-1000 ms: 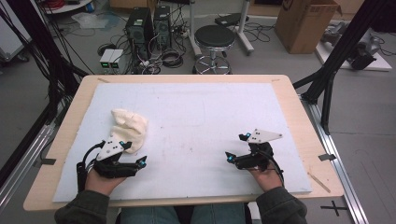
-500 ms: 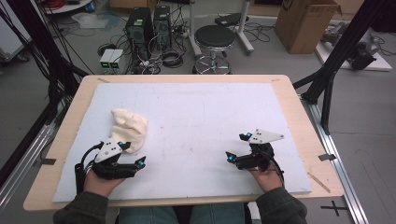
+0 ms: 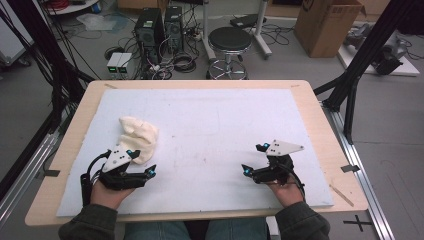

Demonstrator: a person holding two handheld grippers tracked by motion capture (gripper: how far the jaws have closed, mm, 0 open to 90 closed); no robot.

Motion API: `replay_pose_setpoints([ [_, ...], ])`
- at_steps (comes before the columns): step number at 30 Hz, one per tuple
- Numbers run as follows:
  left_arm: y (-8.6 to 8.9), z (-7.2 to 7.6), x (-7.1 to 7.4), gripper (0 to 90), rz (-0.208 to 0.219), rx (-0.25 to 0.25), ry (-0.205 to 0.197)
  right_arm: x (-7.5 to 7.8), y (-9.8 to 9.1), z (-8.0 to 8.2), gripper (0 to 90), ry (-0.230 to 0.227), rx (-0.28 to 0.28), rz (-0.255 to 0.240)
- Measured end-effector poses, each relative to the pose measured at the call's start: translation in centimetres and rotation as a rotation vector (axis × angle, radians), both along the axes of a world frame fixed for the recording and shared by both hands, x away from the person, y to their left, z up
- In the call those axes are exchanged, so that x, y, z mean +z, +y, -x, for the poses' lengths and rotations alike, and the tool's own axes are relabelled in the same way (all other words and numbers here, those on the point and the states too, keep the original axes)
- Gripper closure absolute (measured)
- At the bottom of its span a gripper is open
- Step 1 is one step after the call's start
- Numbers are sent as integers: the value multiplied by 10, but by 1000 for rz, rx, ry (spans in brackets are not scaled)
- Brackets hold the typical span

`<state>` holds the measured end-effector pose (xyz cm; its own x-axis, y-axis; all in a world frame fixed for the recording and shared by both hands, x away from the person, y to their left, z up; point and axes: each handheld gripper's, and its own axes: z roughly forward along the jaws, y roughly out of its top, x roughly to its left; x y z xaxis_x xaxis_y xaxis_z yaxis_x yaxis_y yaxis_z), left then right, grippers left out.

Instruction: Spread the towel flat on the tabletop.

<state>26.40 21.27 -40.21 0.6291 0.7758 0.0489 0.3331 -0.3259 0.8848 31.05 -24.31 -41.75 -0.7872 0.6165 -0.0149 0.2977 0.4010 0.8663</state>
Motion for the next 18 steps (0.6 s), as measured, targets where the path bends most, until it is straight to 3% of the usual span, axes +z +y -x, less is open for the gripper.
replay_pose_setpoints([
  [3,1,-1,3,263,29,-2,11,0,0,-1,111,-2,-1,1],
  [8,3,-6,12,264,14,14,-1,-1,1,0,111,-2,0,14],
  [12,11,-18,19,264,16,55,-3,-1,1,0,111,-8,1,15],
  [16,20,-35,22,264,43,89,28,0,0,0,111,-9,0,8],
  [18,22,-44,23,264,35,99,39,0,0,0,111,-9,1,7],
])
